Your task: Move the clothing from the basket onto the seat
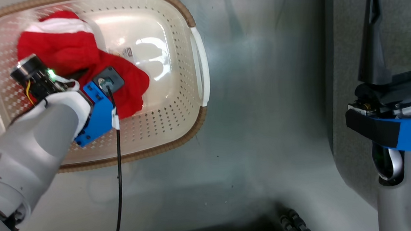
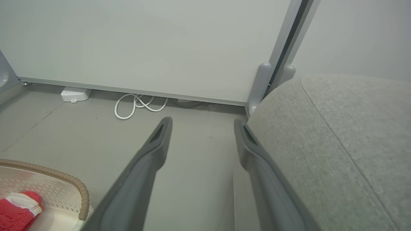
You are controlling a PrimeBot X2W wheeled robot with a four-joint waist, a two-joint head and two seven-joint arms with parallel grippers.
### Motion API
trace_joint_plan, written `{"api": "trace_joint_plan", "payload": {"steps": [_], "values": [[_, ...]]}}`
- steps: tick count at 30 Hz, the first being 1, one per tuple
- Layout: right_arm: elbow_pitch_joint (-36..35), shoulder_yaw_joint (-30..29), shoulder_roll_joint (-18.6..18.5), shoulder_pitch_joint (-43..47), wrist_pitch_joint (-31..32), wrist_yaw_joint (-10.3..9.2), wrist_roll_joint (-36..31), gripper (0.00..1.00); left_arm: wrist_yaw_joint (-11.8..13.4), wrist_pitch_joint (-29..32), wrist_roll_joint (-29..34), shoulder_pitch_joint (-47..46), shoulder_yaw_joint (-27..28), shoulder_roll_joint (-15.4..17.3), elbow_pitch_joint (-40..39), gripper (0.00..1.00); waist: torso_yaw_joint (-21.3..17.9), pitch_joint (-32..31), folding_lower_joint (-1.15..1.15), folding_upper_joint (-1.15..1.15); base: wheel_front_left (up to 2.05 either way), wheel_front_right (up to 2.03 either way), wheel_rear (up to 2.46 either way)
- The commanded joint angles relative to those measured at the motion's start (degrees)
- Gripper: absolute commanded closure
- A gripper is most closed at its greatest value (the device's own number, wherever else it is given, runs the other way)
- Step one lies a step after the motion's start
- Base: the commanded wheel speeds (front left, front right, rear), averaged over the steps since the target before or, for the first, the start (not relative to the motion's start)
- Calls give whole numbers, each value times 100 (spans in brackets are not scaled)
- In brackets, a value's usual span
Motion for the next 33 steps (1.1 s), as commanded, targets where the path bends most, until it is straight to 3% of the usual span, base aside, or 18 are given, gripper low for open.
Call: {"api": "trace_joint_plan", "payload": {"steps": [1, 15, 16, 17, 18, 24, 33], "values": [[-61, -20, 14, -110, -20, 1, 22, 0, -5, 67, -27, -212, -99, 84, 19, 0, -85, 236, -1, 0, 0, 0, 0], [-194, -111, -55, -134, -20, 1, -34, 0, 83, 617, -191, -534, -263, 74, 188, 2, -105, 630, -1, 0, 0, 0, 0], [-195, -118, -56, -134, -20, 1, -38, 0, 100, 624, -165, -542, -296, 66, 195, 58, -100, 635, -1, 0, 0, 0, 0], [-194, -127, -50, -128, -20, 1, -51, 0, 106, 640, -164, -541, -309, 61, 202, 94, -92, 633, -1, 0, 0, 0, 0], [-188, -137, -48, -127, -20, 1, -57, 0, 106, 649, -176, -537, -315, 57, 208, 100, -82, 627, -1, 0, 0, 0, 0], [-132, -138, -45, -154, -20, 1, -68, 0, 89, 555, -261, -561, -306, 39, 214, 100, -42, 548, -1, 0, 0, 0, 0], [-28, -275, -116, 15, -19, 1, -84, 0, 45, -74, -468, -455, -216, -394, 128, 100, 223, 64, -1, 0, 0, 0, 0]]}}
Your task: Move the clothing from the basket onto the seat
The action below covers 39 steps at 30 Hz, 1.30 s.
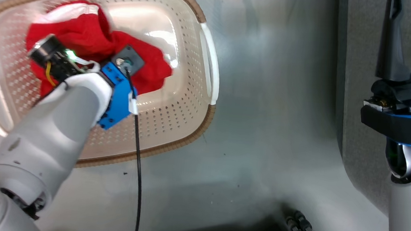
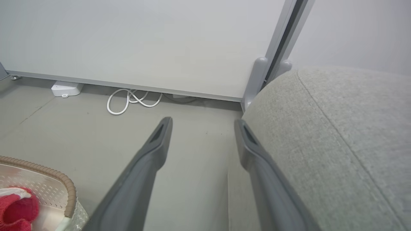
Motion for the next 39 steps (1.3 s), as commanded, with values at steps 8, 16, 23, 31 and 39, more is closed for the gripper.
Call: {"api": "trace_joint_plan", "payload": {"steps": [8, 16, 23, 31, 39], "values": [[213, -132, -179, 316, -20, 1, -52, 0, -40, -801, -301, 268, 115, -467, -133, 100, 474, -1064, 0, 0, 0, 0, 0], [455, -213, -307, 769, -20, 1, -71, 0, -36, -1402, -625, 614, 272, -693, -309, 100, 862, -2129, 0, 0, 0, 0, 0], [644, -253, -347, 1204, -20, 1, -86, 0, 149, -1518, -846, 865, 735, -689, -1087, 100, 1123, -2998, 0, 0, 0, 0, 0], [844, -248, -271, 1708, -19, 1, -97, 0, 433, -1522, -641, 1466, 1466, -434, -2548, 100, 1277, -3862, 0, 0, 0, 0, 0], [1029, -195, -153, 2101, -19, 1, -102, 0, 496, -1518, -421, 1828, 1992, -408, -3425, 100, 1302, -4563, 0, 0, 0, 0, 0]]}}
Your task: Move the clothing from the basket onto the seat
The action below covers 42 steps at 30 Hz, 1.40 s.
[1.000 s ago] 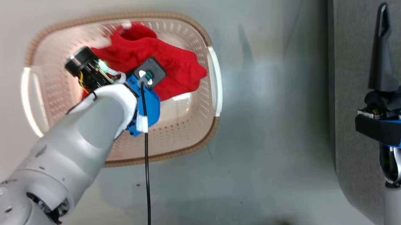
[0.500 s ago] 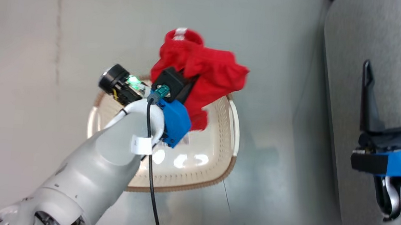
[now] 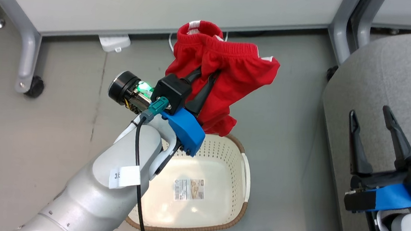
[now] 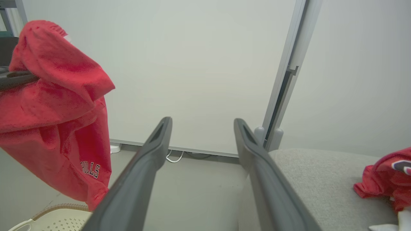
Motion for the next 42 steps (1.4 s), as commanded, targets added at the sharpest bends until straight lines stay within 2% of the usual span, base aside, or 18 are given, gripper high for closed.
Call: {"api": "trace_joint_plan", "payload": {"steps": [1, 11, 20, 25, 31, 38, 42], "values": [[38, 12, 30, 155, -18, 1, -5, 0, 27, -15, 28, 87, 111, -20, -135, 100, 46, -338, 2, -1, 0, 0, 0], [170, 209, 237, 616, -18, 1, 23, 0, -77, -16, 145, 127, 267, -168, -400, 100, 39, -952, 2, -1, 0, 0, 0], [177, 563, 255, 695, -18, 1, 42, 0, -121, -16, 173, 126, 192, -246, -391, 100, 67, -1041, 2, -1, 0, 0, 0], [219, 936, 169, 516, -18, 1, 53, 0, -139, -16, 168, 111, 178, -259, -373, 100, 92, -1004, 2, -1, 0, 0, 0], [353, 1731, -28, 64, -18, 1, 42, 0, -143, -17, 193, 47, 156, -286, -368, 100, 120, -921, 2, -1, 0, 0, 0], [790, 2349, -202, -627, -18, 1, 62, 0, -166, -16, 185, -84, 72, -348, -416, 100, 282, -744, 2, -1, 0, 0, 0], [1120, 2543, -180, -1027, -18, 1, 68, 0, -154, -17, 174, -171, 13, -380, -468, 100, 386, -622, 2, -1, 0, 0, 0]]}}
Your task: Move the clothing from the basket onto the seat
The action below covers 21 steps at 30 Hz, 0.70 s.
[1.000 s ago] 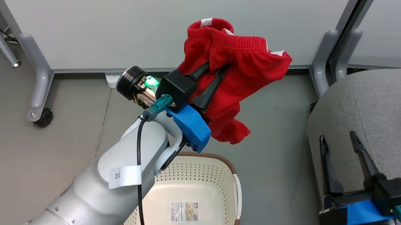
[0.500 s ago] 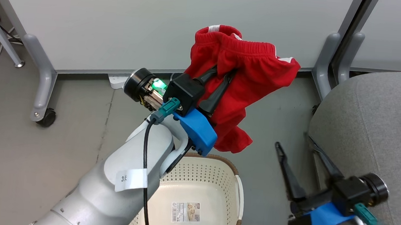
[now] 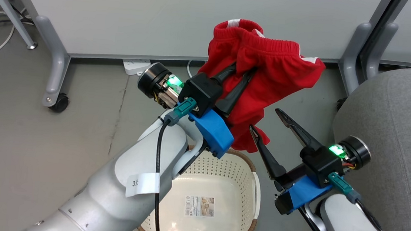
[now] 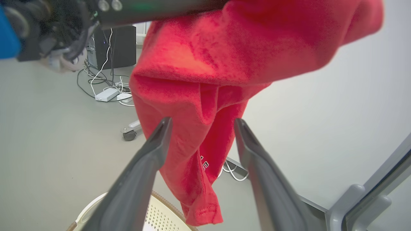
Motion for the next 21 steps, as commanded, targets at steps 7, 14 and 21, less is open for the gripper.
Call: {"api": "trace_joint_plan", "payload": {"steps": [7, 14, 21], "values": [[640, 416, 91, -743, -18, 1, -82, 0, 13, -17, -40, -225, -126, -31, -77, 100, 158, 222, 0, 0, 0, 0, 0], [1166, 714, 217, -1369, -18, 1, -130, 0, 84, -16, -209, -354, -350, -33, -260, 100, 247, 383, 0, 0, 0, 0, 0], [1391, 817, 343, -1617, -18, 1, 10, 100, 192, -17, -329, -457, -465, -34, -328, 100, 268, 472, 0, 0, 0, 0, 0]]}}
